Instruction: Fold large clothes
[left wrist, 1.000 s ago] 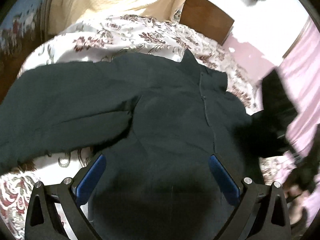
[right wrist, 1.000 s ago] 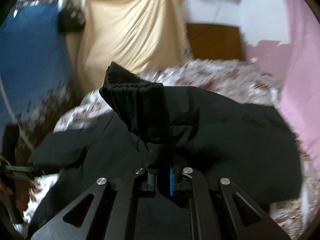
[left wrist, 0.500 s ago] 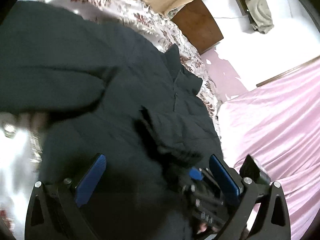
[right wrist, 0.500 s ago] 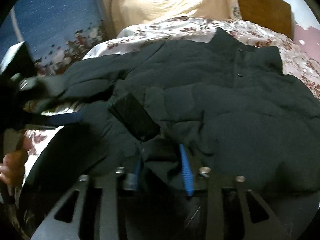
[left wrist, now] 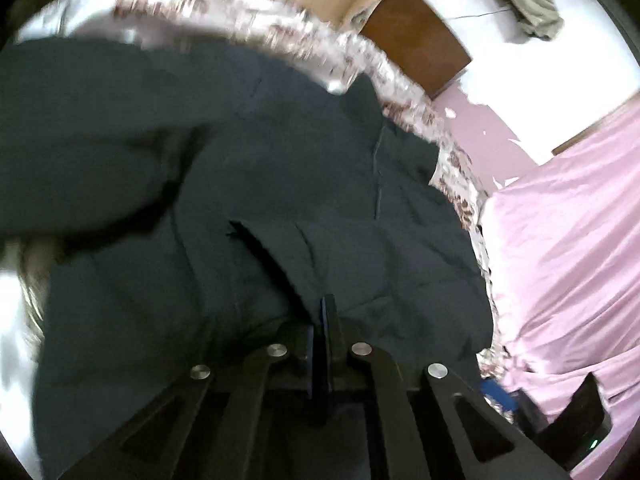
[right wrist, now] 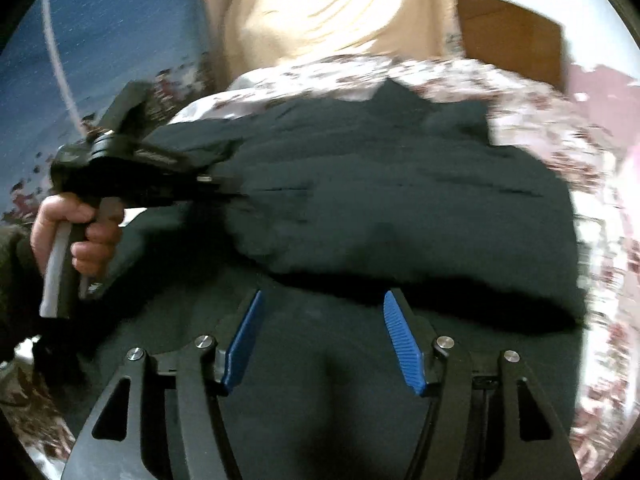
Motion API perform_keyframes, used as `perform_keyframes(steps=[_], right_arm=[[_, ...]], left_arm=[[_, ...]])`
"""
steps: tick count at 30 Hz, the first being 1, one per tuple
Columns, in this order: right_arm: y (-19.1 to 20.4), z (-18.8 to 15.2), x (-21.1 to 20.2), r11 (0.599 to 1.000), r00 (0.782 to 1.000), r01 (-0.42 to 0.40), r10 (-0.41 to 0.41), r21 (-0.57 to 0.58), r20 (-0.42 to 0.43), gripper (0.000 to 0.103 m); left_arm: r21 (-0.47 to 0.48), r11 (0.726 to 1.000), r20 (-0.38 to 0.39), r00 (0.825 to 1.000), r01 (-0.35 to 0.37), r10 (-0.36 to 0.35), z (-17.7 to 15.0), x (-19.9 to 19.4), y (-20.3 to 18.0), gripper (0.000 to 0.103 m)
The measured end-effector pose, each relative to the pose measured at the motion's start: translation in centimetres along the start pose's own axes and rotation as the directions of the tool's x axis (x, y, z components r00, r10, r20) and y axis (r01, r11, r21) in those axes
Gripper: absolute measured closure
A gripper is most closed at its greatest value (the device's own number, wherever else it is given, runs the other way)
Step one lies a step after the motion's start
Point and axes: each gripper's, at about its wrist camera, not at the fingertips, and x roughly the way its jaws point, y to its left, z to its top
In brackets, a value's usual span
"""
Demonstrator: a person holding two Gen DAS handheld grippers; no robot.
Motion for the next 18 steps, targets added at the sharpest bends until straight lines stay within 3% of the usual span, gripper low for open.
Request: perform_keyframes(steps=[3,6,8,10,14,18], right_arm=[[-3.4,-0.2,-1.1,0.991,0.991,0.129,-0.130,0.038,0.026,0.046],[-8.0,0.6,-1.1,0.953,0.957,0.279,-0.286,0.121,0.044,0.046],[-10.9,1.3,-0.2,0.925,0.938,0.328,-0.342,0.190,0.047,0.046],[-13.6,1.7,1.6,0.900,0.930,0.349,-0.367,0.260,0.024,0.046],[-17.1,1.5,6.7,0.876,0.943,0.331,-0.319,0.350,-0.094,0.046],[-16.9,1.3,9.4,0.875,0.931,0.366,-0.345,0.316,-0.124,0.046]], left_arm=[[0.135,0.986,0.135,0.987,-0.100,0.081,1.0,-2.3,-2.5,0.099],[0.242,0.948,0.225,0.962,-0.209,0.155,1.9,-3.5,-4.4,0.099],[0.284,0.921,0.239,0.950,-0.267,0.202,2.6,-3.1,-5.0,0.099],[0.310,0.894,0.227,0.938,-0.325,0.262,3.0,-1.9,-5.0,0.099],[0.337,0.845,0.195,0.909,-0.414,0.368,2.7,1.4,-3.3,0.099],[0.325,0.849,0.159,0.909,-0.416,0.385,2.3,3.2,-1.5,0.099]])
